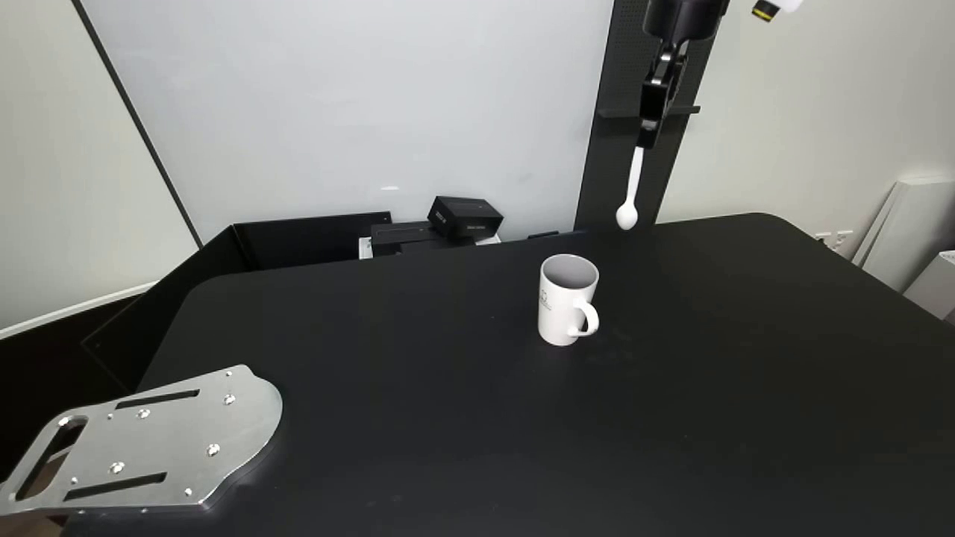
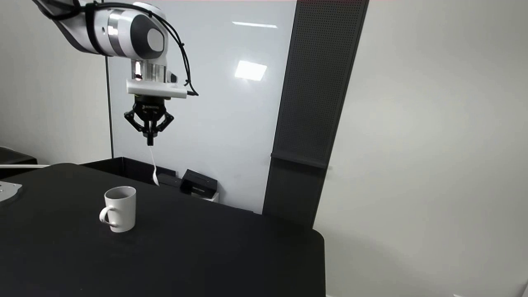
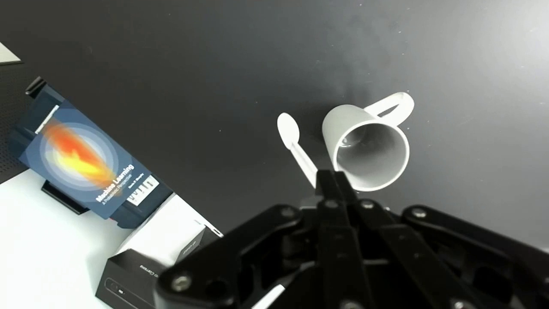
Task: Take the spoon from the cup and put it on the table
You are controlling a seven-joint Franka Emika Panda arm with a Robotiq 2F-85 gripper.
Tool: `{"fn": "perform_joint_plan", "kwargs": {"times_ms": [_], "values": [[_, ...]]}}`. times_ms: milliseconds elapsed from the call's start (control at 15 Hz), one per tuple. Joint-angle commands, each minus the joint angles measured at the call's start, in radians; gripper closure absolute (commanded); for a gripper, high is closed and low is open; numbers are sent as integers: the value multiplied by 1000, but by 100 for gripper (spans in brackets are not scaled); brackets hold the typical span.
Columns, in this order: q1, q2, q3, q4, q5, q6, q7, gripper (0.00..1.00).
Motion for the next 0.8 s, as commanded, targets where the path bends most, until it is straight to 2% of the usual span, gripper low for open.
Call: {"fn": "perform_joint_plan", "kwargs": {"times_ms": [0,333,467,733], "values": [[-31,-61,-9,-203,-8,209,-52,100],[-29,-55,-62,-437,-107,613,-27,100],[-3,-39,-114,-515,-192,787,20,100],[121,14,-314,-604,-386,1054,186,100]]}}
